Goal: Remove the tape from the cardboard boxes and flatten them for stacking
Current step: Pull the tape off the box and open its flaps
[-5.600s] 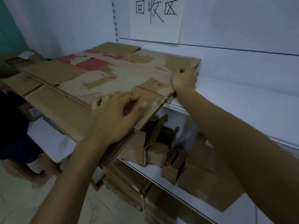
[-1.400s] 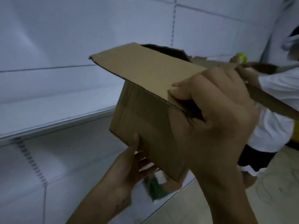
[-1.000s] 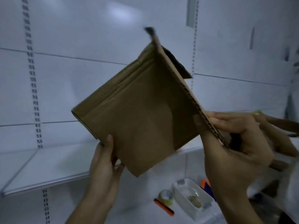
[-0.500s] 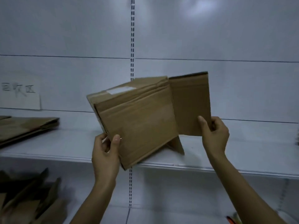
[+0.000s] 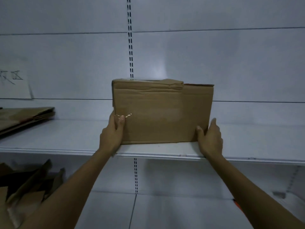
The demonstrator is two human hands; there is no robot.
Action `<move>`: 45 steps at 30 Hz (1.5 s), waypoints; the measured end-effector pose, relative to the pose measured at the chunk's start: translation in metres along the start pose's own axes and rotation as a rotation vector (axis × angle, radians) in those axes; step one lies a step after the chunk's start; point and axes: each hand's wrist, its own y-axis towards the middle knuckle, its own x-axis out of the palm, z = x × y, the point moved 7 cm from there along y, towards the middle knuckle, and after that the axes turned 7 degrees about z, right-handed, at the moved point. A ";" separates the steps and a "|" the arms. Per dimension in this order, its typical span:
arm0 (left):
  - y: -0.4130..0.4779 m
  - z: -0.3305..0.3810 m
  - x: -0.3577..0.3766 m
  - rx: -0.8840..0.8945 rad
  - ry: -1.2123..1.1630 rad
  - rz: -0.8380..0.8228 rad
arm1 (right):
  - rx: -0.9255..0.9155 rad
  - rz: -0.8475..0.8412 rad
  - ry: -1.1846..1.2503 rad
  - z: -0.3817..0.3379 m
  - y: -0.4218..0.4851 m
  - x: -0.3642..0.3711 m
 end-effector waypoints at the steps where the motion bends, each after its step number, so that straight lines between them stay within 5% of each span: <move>1: 0.000 -0.005 0.009 -0.030 0.004 -0.045 | -0.025 0.030 -0.010 -0.002 -0.002 -0.004; 3: 0.000 -0.013 0.022 -0.054 0.063 -0.080 | -0.153 0.096 -0.093 -0.014 -0.008 -0.010; 8: -0.003 -0.011 0.028 0.049 0.215 -0.096 | -0.846 0.218 -0.262 -0.087 -0.056 0.009; 10: -0.007 -0.011 0.032 0.081 0.274 -0.130 | -0.940 0.221 -0.227 -0.118 -0.072 0.027; 27: 0.000 -0.023 0.038 0.147 0.328 -0.095 | -1.045 0.257 -0.106 -0.156 -0.071 0.076; 32: 0.002 -0.023 0.038 0.139 0.367 -0.076 | -1.273 0.309 -0.177 -0.166 -0.054 0.077; 45: 0.004 -0.024 0.037 0.158 0.399 -0.018 | -1.168 0.427 0.078 -0.150 -0.061 0.055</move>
